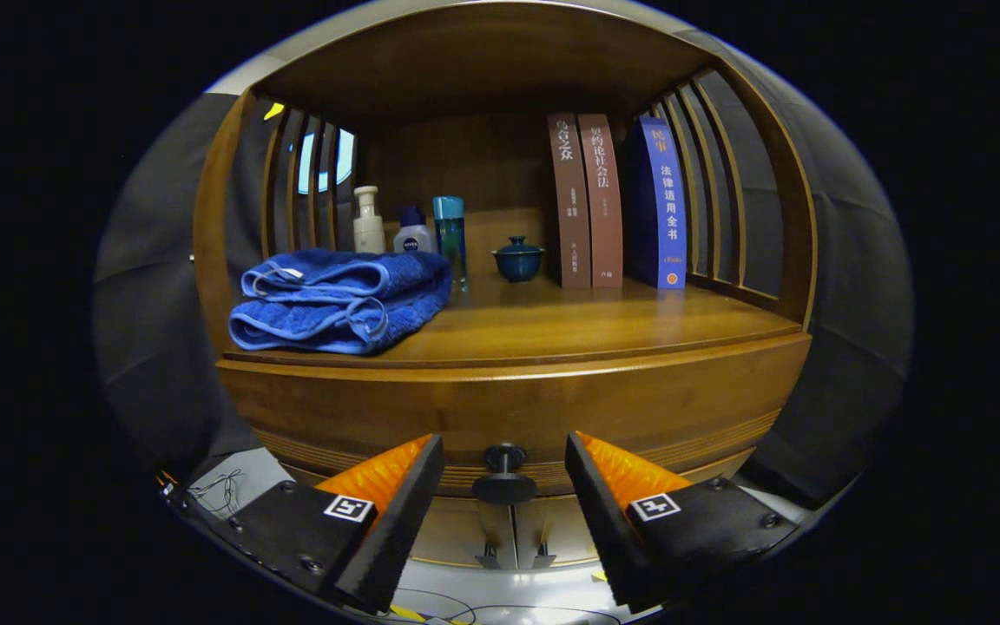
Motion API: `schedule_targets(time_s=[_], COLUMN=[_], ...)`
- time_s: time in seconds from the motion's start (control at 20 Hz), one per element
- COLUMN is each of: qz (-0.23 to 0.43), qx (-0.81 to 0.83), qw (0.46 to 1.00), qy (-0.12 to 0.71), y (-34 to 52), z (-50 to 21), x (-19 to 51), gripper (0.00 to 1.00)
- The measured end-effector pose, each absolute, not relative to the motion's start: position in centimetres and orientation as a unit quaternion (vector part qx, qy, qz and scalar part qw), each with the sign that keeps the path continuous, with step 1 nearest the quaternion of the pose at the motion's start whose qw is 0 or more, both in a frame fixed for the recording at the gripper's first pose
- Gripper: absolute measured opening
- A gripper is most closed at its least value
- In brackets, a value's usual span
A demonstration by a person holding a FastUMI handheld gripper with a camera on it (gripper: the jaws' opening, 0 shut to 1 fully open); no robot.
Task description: Pull open the drawer, take out the items inside it, and place them on the countertop above the cabinet.
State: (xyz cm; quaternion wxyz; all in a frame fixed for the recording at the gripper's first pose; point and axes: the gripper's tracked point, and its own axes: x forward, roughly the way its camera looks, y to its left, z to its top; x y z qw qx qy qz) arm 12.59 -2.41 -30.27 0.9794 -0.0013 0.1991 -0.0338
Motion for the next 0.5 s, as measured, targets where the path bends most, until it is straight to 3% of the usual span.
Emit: schedule_targets(time_s=[0.05,0.15,0.35,0.5], qz=[-0.038,-0.042,-0.039,-0.044], qx=[-0.005,-0.008,-0.003,-0.004], qw=[0.977,0.973,0.971,0.972], qy=[0.208,0.226,0.237,0.231], y=[-2.5,-2.5,-2.3,-2.2], z=[-31.1,-32.6,-33.6,-33.5], x=[12.5,12.8,13.6,13.2], gripper=[0.92,0.71,0.65,0.5])
